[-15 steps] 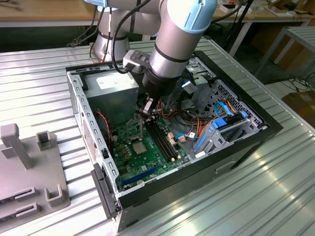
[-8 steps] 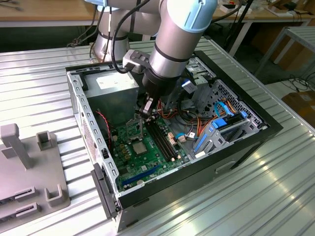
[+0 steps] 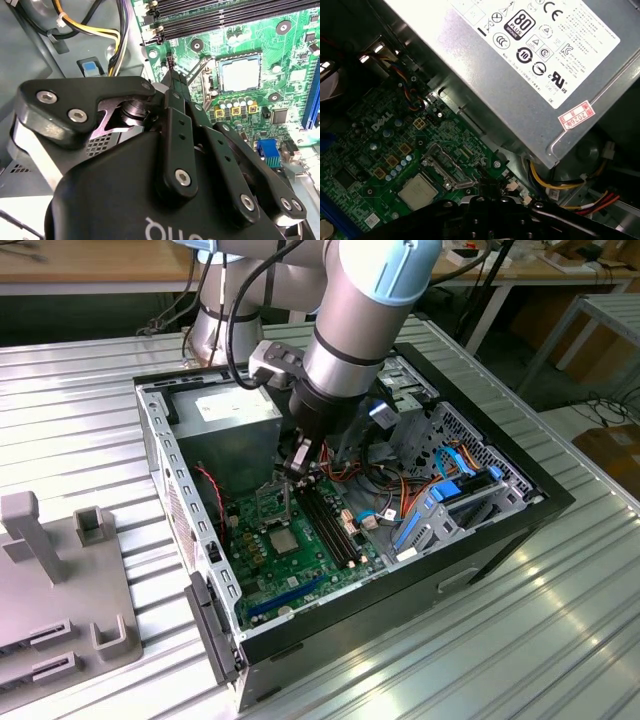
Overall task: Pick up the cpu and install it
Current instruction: 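Close the cpu cover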
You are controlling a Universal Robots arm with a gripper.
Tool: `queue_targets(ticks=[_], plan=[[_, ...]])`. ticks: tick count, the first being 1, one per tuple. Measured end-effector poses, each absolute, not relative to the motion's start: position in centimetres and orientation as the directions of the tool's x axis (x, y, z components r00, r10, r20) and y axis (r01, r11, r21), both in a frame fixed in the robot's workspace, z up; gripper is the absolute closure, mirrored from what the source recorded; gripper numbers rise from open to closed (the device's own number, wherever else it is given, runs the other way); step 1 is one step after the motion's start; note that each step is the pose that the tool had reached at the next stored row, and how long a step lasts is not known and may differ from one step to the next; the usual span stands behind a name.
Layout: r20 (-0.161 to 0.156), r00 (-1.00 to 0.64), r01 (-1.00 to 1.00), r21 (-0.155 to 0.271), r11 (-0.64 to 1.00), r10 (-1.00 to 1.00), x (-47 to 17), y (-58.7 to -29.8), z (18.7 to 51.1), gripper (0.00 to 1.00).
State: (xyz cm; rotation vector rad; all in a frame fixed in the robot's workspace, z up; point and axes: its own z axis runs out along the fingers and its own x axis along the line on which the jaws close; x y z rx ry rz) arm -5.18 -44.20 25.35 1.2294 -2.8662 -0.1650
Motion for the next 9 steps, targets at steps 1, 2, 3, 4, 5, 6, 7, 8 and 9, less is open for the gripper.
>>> queue_targets(ticks=[1, 2, 3, 4, 5, 6, 7, 8, 9], plan=[[-0.025, -0.689, -0.723, 0.104, 0.683, -0.725, -5.18, -44.20, 25.36, 0.88], [-0.025, -0.686, -0.725, 0.104, 0.681, -0.727, -5.18, -44.20, 25.38, 0.88], [-0.025, -0.684, -0.727, 0.104, 0.679, -0.729, -5.19, -44.20, 25.39, 0.88], [-0.025, -0.683, -0.728, 0.104, 0.678, -0.730, -5.19, -44.20, 25.40, 0.88], [-0.025, -0.681, -0.730, 0.104, 0.676, -0.732, -5.19, -44.20, 25.41, 0.88], [-0.025, -0.680, -0.731, 0.104, 0.675, -0.733, -5.19, -44.20, 25.42, 0.88], [-0.025, -0.679, -0.732, 0.104, 0.673, -0.734, -5.19, -44.20, 25.42, 0.88], [-0.025, -0.678, -0.733, 0.104, 0.672, -0.735, -5.20, -44.20, 25.43, 0.88], [-0.025, -0.677, -0.734, 0.104, 0.671, -0.736, -5.20, -44.20, 25.43, 0.88]])
